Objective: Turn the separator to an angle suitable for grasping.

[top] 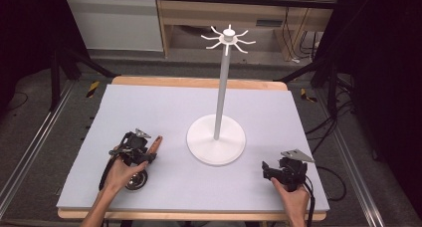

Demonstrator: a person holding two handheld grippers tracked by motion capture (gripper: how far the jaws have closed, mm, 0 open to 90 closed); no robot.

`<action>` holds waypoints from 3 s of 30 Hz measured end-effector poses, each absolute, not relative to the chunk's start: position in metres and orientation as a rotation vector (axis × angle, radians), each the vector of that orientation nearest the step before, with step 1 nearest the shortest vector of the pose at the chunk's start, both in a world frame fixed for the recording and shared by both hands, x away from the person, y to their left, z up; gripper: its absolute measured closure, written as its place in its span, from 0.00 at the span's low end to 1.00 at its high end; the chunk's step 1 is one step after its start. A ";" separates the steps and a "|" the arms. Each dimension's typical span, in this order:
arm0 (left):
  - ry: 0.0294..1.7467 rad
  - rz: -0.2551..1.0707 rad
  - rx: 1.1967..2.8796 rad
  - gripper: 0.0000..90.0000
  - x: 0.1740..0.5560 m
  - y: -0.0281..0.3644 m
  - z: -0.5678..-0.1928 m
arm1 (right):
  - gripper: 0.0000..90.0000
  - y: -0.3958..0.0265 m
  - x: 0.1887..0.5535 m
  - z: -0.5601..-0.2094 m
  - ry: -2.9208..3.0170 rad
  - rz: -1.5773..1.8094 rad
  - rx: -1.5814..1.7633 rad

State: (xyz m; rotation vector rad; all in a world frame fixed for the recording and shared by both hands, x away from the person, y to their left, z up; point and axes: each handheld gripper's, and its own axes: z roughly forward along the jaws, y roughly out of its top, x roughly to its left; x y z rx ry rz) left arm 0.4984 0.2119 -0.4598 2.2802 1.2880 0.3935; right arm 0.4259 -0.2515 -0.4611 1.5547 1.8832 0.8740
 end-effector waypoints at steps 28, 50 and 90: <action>1.238 0.337 2.370 0.64 0.502 0.207 -0.455 | 0.11 -0.253 0.426 -0.462 1.893 0.877 1.575; 1.301 0.304 2.415 0.68 0.514 0.199 -0.453 | 0.11 -0.253 0.428 -0.463 1.922 0.870 1.567; 1.232 0.360 2.293 0.75 0.494 0.212 -0.435 | 0.11 -0.254 0.429 -0.464 1.928 0.871 1.584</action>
